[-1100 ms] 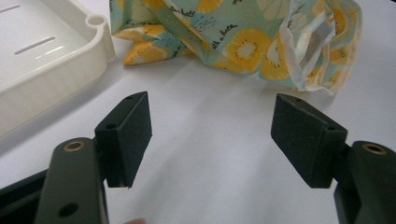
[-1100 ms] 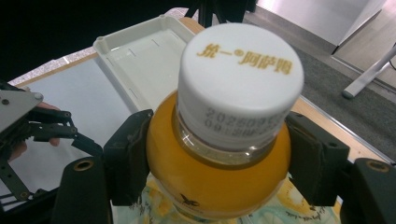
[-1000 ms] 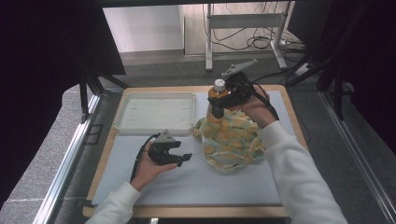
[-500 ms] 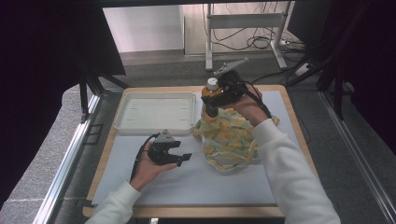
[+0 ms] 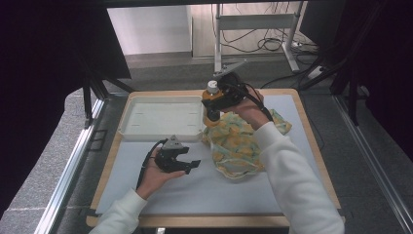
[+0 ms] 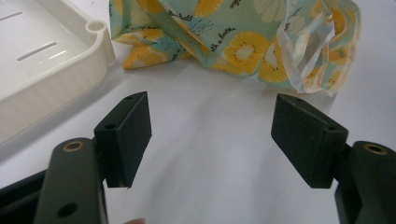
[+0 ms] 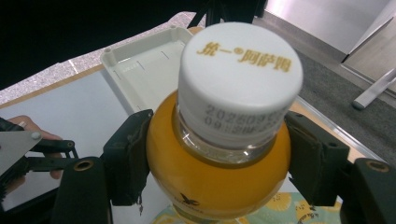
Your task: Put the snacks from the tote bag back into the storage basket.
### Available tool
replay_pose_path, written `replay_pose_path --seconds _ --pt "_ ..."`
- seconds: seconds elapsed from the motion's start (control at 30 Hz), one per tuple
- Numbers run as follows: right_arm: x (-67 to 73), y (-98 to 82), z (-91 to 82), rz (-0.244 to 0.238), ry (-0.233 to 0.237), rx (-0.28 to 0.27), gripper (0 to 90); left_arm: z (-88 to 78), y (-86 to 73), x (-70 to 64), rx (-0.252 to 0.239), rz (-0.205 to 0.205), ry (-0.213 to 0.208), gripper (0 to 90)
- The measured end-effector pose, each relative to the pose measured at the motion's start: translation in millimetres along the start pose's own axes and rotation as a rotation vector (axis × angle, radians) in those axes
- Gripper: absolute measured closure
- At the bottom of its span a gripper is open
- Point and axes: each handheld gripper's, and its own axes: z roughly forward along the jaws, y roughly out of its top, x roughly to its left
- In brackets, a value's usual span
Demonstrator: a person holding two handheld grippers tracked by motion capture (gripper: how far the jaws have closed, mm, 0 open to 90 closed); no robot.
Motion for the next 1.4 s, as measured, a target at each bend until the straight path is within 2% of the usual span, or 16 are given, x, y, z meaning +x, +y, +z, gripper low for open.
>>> replay_pose_path --seconds 0.4,1.4 --pt "2.0 6.5 13.1 0.005 -0.005 0.003 30.2 1.7 0.2 -2.3 0.003 0.004 -0.011 28.9" --pt "7.2 16.6 65.0 0.018 0.005 0.031 30.2 2.5 -0.2 -1.2 0.015 0.010 -0.024 29.1"
